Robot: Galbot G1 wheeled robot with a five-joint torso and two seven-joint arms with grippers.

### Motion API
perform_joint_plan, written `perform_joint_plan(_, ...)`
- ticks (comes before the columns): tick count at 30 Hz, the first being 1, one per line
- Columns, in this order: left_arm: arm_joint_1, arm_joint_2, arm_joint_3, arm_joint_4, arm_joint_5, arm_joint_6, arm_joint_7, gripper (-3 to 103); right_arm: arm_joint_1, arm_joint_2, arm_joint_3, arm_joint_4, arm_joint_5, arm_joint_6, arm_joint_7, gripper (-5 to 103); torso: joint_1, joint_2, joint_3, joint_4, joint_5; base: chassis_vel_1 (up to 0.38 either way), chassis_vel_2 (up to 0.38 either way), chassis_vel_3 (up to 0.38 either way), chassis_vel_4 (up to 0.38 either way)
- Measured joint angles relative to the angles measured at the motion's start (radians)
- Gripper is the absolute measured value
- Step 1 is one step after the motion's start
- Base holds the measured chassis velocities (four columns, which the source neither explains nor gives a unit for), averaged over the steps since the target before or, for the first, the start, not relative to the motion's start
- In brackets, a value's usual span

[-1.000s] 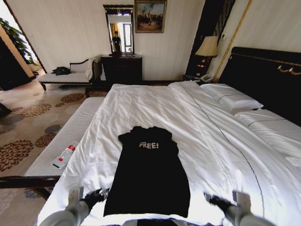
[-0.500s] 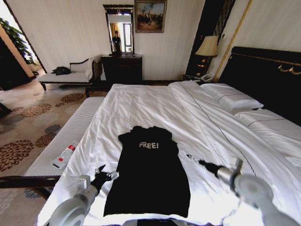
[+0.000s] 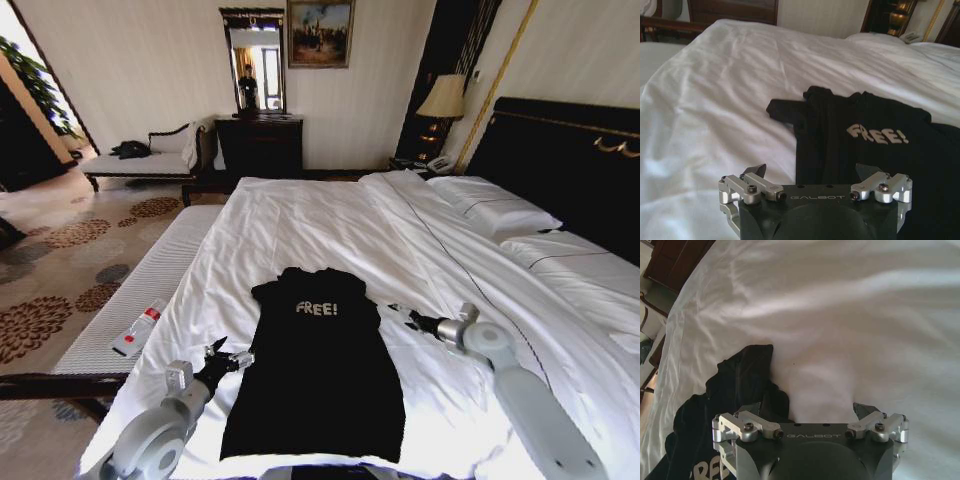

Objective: Fold the clothes on the bed.

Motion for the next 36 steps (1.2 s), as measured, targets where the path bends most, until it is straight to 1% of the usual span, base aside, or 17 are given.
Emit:
perform_joint_plan(4, 0.019, -0.010, -0.003, 0.000, 0.003, 0.002, -0.001, 100, 0.004, 0.020, -0.013, -0.006, -0.007, 0.000, -0.001, 100, 0.000, 0.000, 0.000, -0.0002, -0.0001, 0.000, 0.000, 0.000, 0.000)
perform_joint_plan(5, 0.022, -0.009, -0.005, 0.000, 0.004, 0.002, -0.001, 100, 0.004, 0.029, -0.016, -0.006, -0.010, 0.000, -0.002, 101, 0.000, 0.000, 0.000, -0.0003, -0.0002, 0.000, 0.000, 0.000, 0.000)
perform_joint_plan(10, 0.024, 0.006, -0.014, 0.004, -0.002, 0.005, -0.002, 100, 0.027, 0.061, -0.044, -0.025, -0.044, -0.001, -0.012, 99, 0.000, 0.000, 0.000, -0.0003, 0.0000, 0.000, 0.000, 0.000, 0.000)
perform_joint_plan(11, 0.023, 0.007, -0.017, 0.004, -0.005, 0.005, -0.004, 100, 0.037, 0.069, -0.054, -0.036, -0.052, -0.001, -0.012, 95, 0.000, 0.000, 0.000, -0.0003, -0.0001, 0.000, 0.000, 0.000, 0.000)
perform_joint_plan(14, 0.031, 0.009, -0.024, 0.003, -0.008, 0.005, -0.006, 100, 0.052, 0.079, -0.069, -0.053, -0.062, -0.001, -0.011, 94, 0.000, 0.000, 0.000, -0.0003, -0.0001, 0.000, 0.000, 0.000, 0.000)
perform_joint_plan(17, 0.056, 0.009, -0.036, 0.000, -0.011, 0.006, -0.006, 100, 0.063, 0.086, -0.082, -0.070, -0.075, -0.003, -0.010, 79, 0.000, 0.000, 0.000, -0.0003, -0.0001, 0.000, 0.000, 0.000, 0.000)
perform_joint_plan(18, 0.056, 0.009, -0.036, 0.000, -0.011, 0.006, -0.006, 100, 0.063, 0.086, -0.082, -0.070, -0.075, -0.003, -0.010, 79, 0.000, 0.000, 0.000, -0.0003, -0.0001, 0.000, 0.000, 0.000, 0.000)
perform_joint_plan(20, 0.063, 0.006, -0.040, -0.001, -0.011, 0.006, -0.008, 100, 0.071, 0.090, -0.086, -0.080, -0.078, -0.003, -0.009, 68, 0.000, 0.000, 0.000, -0.0002, 0.0000, 0.000, 0.000, 0.000, 0.000)
perform_joint_plan(21, 0.064, 0.005, -0.040, -0.001, -0.011, 0.006, -0.009, 100, 0.072, 0.091, -0.087, -0.082, -0.079, -0.003, -0.008, 68, 0.000, 0.000, 0.000, -0.0002, 0.0000, 0.000, 0.000, 0.000, 0.000)
perform_joint_plan(22, 0.063, 0.003, -0.040, -0.001, -0.011, 0.006, -0.009, 100, 0.072, 0.090, -0.088, -0.082, -0.079, -0.003, -0.008, 62, 0.000, 0.000, 0.000, -0.0002, 0.0000, 0.000, 0.000, 0.000, 0.000)
perform_joint_plan(23, 0.063, 0.003, -0.040, -0.001, -0.011, 0.006, -0.009, 100, 0.072, 0.090, -0.088, -0.082, -0.079, -0.003, -0.008, 62, 0.000, 0.000, 0.000, -0.0002, 0.0000, 0.000, 0.000, 0.000, 0.000)
perform_joint_plan(27, 0.056, -0.003, -0.038, 0.001, -0.011, 0.006, -0.011, 100, 0.070, 0.086, -0.088, -0.070, -0.078, -0.003, -0.007, 41, 0.000, 0.000, 0.000, -0.0003, 0.0000, 0.000, 0.000, 0.000, 0.000)
perform_joint_plan(29, 0.055, -0.004, -0.037, 0.002, -0.011, 0.006, -0.012, 100, 0.070, 0.086, -0.088, -0.068, -0.077, -0.003, -0.007, 41, 0.000, 0.000, 0.000, -0.0002, 0.0001, 0.000, 0.000, 0.000, 0.000)
perform_joint_plan(32, 0.054, -0.007, -0.037, 0.002, -0.011, 0.006, -0.012, 100, 0.072, 0.082, -0.088, -0.066, -0.076, -0.003, -0.005, 25, 0.000, 0.000, 0.000, -0.0002, 0.0000, 0.000, 0.000, 0.000, 0.000)
perform_joint_plan(34, 0.054, -0.008, -0.038, 0.002, -0.011, 0.006, -0.012, 100, 0.072, 0.082, -0.088, -0.066, -0.077, -0.003, -0.005, 25, 0.000, 0.000, 0.000, -0.0002, 0.0000, 0.000, 0.000, 0.000, 0.000)
perform_joint_plan(35, 0.057, -0.009, -0.040, 0.002, -0.011, 0.006, -0.012, 100, 0.072, 0.081, -0.089, -0.067, -0.079, -0.003, -0.005, 14, 0.000, 0.000, 0.000, -0.0002, 0.0000, 0.000, 0.000, 0.000, 0.000)
perform_joint_plan(36, 0.059, -0.009, -0.042, 0.002, -0.011, 0.006, -0.012, 100, 0.073, 0.081, -0.090, -0.068, -0.081, -0.003, -0.005, 14, 0.000, 0.000, 0.000, -0.0002, 0.0001, 0.000, 0.000, 0.000, 0.000)
